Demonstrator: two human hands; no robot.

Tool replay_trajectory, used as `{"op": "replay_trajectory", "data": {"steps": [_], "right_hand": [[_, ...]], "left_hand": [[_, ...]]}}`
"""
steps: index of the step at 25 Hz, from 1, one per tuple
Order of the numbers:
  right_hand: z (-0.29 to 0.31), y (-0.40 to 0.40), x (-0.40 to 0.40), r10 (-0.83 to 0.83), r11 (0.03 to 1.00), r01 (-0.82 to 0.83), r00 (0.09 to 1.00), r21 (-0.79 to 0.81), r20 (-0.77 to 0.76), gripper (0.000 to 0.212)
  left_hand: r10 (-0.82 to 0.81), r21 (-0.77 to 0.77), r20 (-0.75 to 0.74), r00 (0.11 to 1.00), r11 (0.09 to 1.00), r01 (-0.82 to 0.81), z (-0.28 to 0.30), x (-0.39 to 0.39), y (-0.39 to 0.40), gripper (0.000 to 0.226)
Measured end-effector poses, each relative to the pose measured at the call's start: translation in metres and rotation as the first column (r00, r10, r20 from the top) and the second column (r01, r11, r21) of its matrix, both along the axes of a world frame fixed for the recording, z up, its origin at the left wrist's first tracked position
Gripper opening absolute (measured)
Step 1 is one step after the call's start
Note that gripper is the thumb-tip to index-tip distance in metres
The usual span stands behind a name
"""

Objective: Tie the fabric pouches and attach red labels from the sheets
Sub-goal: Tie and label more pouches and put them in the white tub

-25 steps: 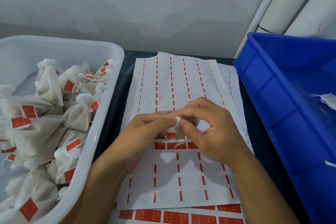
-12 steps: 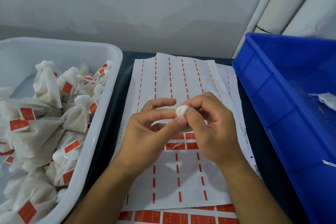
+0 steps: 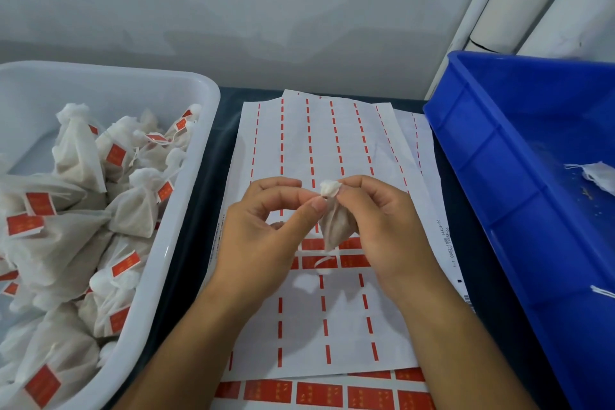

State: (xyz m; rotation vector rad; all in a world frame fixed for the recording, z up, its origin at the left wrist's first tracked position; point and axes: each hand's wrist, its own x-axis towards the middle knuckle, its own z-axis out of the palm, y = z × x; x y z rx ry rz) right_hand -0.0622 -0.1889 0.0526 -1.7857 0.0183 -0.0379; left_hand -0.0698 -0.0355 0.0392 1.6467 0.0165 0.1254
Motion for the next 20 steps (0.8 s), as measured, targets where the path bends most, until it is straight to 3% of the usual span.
{"op": "replay_trajectory", "data": {"steps": [3, 5, 10, 15, 20], "right_hand": [[-0.0038, -0.0005, 0.0029, 0.023, 0.997, -0.011, 0.989, 0.079, -0.147, 0.025], [-0.0050, -0.0011, 0.0038, 0.074, 0.977, -0.024, 0.970, 0.212, -0.233, 0.031], [-0.0079, -0.0033, 0.0057, 0.240, 0.843, -0.008, 0.901, 0.538, -0.362, 0.026], [-0.0064, -0.0063, 0.0056, 0.281, 0.828, -0.036, 0.890, 0.559, -0.359, 0.023], [-0.0071, -0.0057, 0.0054, 0.211, 0.879, 0.002, 0.895, 0.477, -0.392, 0.033]], "left_hand": [[0.011, 0.035, -0.055, 0.998, 0.999, -0.009, -0.0023, 0.0014, -0.0013, 0.011], [-0.012, 0.028, -0.074, 0.997, 1.000, 0.014, -0.0036, 0.0020, 0.0003, 0.013], [-0.043, -0.009, -0.119, 0.992, 0.999, 0.042, -0.0011, 0.0008, -0.0005, 0.017], [-0.039, 0.033, -0.143, 0.989, 0.998, 0.044, -0.0028, 0.0010, -0.0030, 0.015], [0.100, 0.246, 0.111, 0.989, 0.961, -0.125, -0.0062, -0.0004, -0.0048, 0.012]]}}
